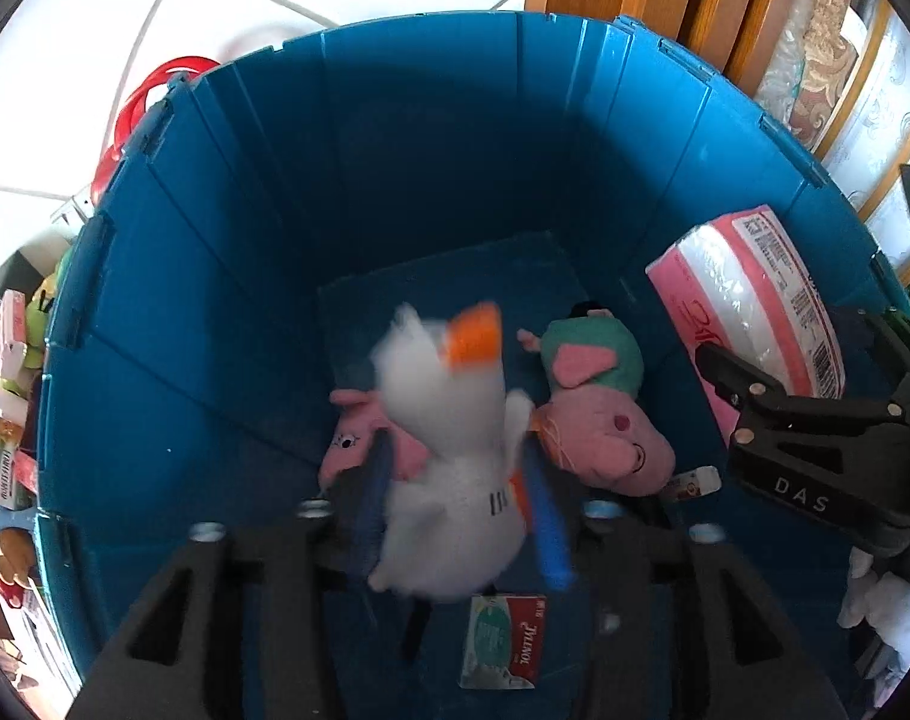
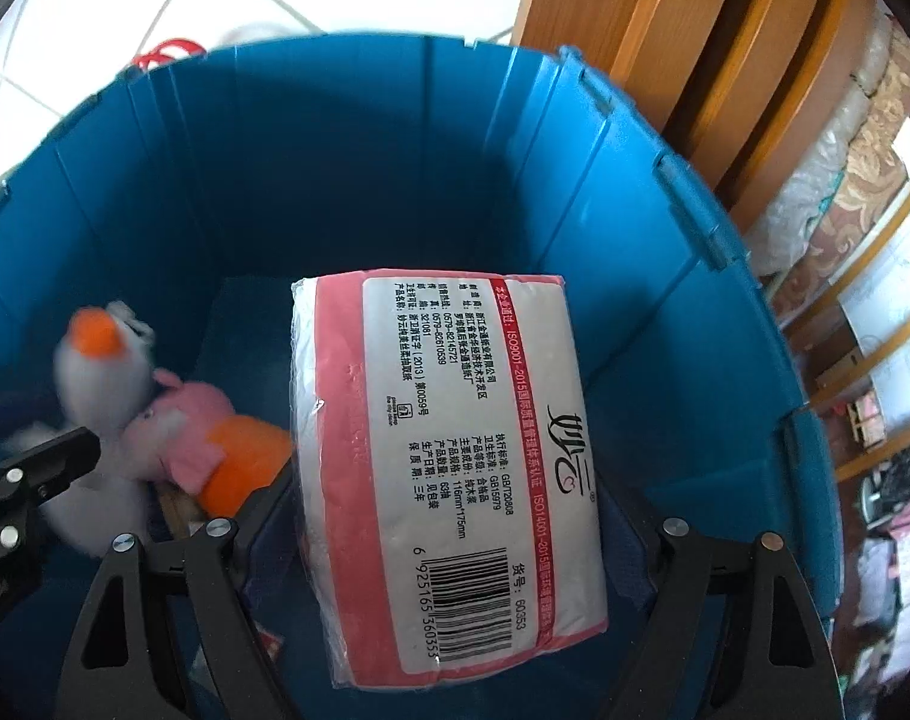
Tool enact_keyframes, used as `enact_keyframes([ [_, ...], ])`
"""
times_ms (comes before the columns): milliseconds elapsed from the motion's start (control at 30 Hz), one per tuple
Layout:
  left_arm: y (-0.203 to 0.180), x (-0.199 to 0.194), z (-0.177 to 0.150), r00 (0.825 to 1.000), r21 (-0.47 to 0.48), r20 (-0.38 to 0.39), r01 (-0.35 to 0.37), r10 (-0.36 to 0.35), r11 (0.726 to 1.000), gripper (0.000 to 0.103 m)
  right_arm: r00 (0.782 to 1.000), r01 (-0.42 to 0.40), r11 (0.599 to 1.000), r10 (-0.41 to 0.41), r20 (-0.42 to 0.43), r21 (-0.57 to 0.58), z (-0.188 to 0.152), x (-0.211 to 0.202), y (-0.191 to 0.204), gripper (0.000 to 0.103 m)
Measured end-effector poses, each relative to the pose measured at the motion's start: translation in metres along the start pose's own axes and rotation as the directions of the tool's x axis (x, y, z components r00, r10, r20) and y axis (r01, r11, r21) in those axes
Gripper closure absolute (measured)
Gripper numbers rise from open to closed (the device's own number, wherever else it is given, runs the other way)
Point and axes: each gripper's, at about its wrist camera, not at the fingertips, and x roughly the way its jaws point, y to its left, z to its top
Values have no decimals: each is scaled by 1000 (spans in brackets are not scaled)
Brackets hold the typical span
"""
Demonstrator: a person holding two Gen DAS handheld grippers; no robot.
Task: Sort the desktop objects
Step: 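Lower both tools into the crate and open them to drop the items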
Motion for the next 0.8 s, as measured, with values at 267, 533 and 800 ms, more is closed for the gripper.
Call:
enact_keyframes([
  [267, -2, 2, 0, 1000, 13, -8, -11, 11, 1000, 35, 999, 6, 1000, -7, -35, -27, 3, 6, 2, 18],
  [533, -2, 3, 2, 1000, 24, -8, -17, 18, 1000, 25, 998, 34, 998, -37, -48, -47, 3, 9, 3, 8],
  [800, -1, 4, 2, 1000, 20, -6, -23, 23, 1000, 24, 998, 37, 998, -39, -42, -54, 7, 7, 2, 6],
])
